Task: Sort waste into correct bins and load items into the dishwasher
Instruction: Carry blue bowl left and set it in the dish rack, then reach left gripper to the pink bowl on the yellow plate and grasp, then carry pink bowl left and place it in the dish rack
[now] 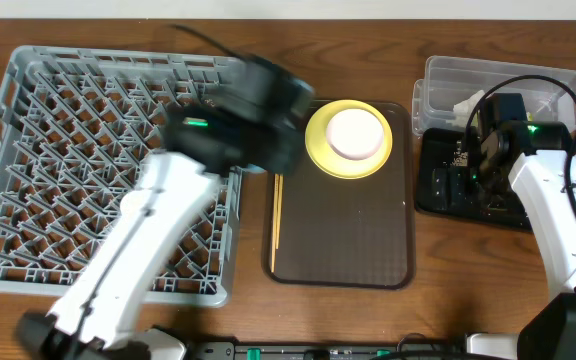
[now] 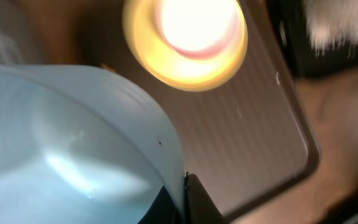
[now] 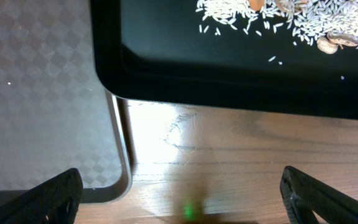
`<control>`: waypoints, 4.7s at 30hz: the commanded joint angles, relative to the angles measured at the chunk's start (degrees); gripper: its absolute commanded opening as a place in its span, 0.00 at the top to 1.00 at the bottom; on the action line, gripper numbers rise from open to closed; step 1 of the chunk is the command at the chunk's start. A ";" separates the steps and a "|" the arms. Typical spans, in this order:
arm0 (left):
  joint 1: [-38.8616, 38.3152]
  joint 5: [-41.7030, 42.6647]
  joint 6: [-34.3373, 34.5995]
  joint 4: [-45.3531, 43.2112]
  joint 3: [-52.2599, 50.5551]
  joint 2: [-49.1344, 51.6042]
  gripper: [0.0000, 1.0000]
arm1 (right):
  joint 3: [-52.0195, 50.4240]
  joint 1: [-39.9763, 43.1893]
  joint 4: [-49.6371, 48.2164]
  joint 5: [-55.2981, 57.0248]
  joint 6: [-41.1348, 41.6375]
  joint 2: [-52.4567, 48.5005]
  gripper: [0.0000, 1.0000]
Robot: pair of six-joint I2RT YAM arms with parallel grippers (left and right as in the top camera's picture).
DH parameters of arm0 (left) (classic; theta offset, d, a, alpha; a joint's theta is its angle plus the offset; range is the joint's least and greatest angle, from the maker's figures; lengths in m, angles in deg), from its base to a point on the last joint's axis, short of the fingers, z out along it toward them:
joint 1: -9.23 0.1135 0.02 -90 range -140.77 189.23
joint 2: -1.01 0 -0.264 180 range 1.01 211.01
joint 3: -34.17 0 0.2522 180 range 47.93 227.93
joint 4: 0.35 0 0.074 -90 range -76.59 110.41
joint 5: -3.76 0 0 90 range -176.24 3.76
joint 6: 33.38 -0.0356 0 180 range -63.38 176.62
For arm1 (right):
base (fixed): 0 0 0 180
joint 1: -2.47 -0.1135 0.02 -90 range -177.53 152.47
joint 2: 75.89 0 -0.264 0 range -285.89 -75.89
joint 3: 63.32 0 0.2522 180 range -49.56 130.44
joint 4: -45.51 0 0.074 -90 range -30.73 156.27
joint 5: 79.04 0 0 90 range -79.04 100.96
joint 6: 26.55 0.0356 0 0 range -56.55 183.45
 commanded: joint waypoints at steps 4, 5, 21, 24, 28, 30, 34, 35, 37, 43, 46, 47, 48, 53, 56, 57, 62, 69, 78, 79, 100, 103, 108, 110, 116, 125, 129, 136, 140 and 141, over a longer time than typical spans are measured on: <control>20.26 29.53 -11.85 -0.11 -0.46 2.80 0.94 | 0.42 0.52 0.00 0.57 0.87 0.81 0.01; 22.97 32.68 -12.90 -0.24 -0.46 3.76 0.94 | 0.42 0.52 0.00 0.57 0.87 0.81 0.01; 43.17 66.16 -15.04 -12.68 -0.46 23.54 0.94 | 0.42 0.48 -0.59 0.57 0.85 0.81 0.01; 44.11 66.14 -12.72 -16.22 -0.46 25.94 0.94 | 0.42 0.48 -0.63 0.57 0.66 0.81 0.01; 45.03 66.12 -11.26 -19.71 -0.46 28.37 0.94 | 0.42 0.48 -0.70 0.59 0.66 0.81 0.01; 45.51 65.72 -11.23 -20.50 -0.46 29.05 0.94 | 0.42 0.48 -0.57 0.57 0.66 0.81 0.01; 46.53 64.46 -11.23 -20.63 -0.46 30.01 0.93 | 0.42 0.48 -0.59 0.59 0.66 0.81 0.01; 46.90 63.30 -11.26 -20.35 -0.46 30.16 0.91 | 0.42 0.48 -0.61 0.59 0.63 0.81 0.01; 47.52 60.08 -11.26 -19.28 -0.46 30.32 0.91 | 0.42 0.48 -0.59 0.59 0.63 0.81 0.01; 49.66 55.15 -11.28 -16.35 -0.57 30.32 0.83 | 0.42 0.48 -0.59 0.59 0.63 0.81 0.01; 50.86 55.17 -11.26 -14.56 -0.57 30.32 0.72 | 0.42 0.48 -0.59 0.59 0.44 0.81 0.01; 51.39 55.15 -11.26 -13.42 -0.57 30.29 0.61 | 0.42 0.48 -0.57 0.59 0.35 0.81 0.01; 51.84 55.12 -11.26 -12.17 -0.57 30.29 0.51 | 0.42 0.48 -0.57 0.59 0.24 0.81 0.01; 54.47 55.10 -10.40 -3.74 -0.57 29.55 0.32 | 0.42 0.48 -0.61 0.59 0.24 0.81 0.01; 55.28 54.69 -10.40 -0.81 -0.57 28.44 0.26 | 0.42 0.48 -0.59 0.57 0.24 0.81 0.01; 55.36 53.51 -10.38 0.28 -0.57 27.76 0.25 | 0.42 0.48 -0.59 0.59 0.24 0.81 0.01; 54.71 42.95 -10.38 5.25 -0.57 22.23 0.18 | 0.42 0.48 -0.59 0.57 0.24 0.81 0.01; 48.63 36.22 -10.34 6.36 -0.57 10.29 0.11 | 0.42 0.48 -0.59 0.57 0.26 0.81 0.01; 25.14 13.49 -9.90 3.61 -0.59 5.42 0.10 | 0.42 0.52 0.79 0.63 0.28 0.81 0.01; 22.16 11.45 -9.60 2.78 -0.63 5.81 0.10 | 0.42 0.52 0.96 0.63 0.28 0.81 0.01; -14.60 -5.68 -9.38 -27.19 -0.68 25.73 0.10 | 0.42 1.03 5.18 11.74 9.70 0.81 0.01; -14.97 -5.75 -9.40 -29.40 -0.68 29.05 0.10 | 0.42 1.03 5.18 11.72 9.70 0.81 0.01; -14.95 -5.77 -9.38 -30.69 -0.68 33.00 0.20 | 0.42 1.03 5.18 11.72 9.70 0.81 0.01; -14.95 -5.77 -9.38 -30.77 -0.68 34.23 0.23 | 0.42 1.03 5.18 11.72 9.70 0.81 0.01; -14.95 -7.85 -9.35 -30.82 -0.72 35.23 0.59 | 0.42 1.03 5.18 11.72 9.70 0.81 0.01; -14.95 -14.38 -9.33 -28.94 -0.72 35.23 0.89 | 0.42 1.03 5.20 11.72 9.70 0.81 0.01; -14.95 -14.29 -9.33 -28.35 -0.72 34.84 0.94 | 0.42 1.03 5.20 11.72 9.70 0.81 0.01; -14.88 -14.29 -9.05 -27.65 -0.72 29.29 0.94 | 0.42 1.03 5.20 11.72 9.70 0.81 0.01; -14.12 -14.27 -5.90 -25.38 -0.72 22.03 0.94 | 0.42 1.03 5.20 11.72 9.70 0.81 0.01; -13.53 -14.27 -5.20 -24.74 -0.72 20.17 0.94 | 0.42 1.03 5.20 11.72 9.70 0.81 0.01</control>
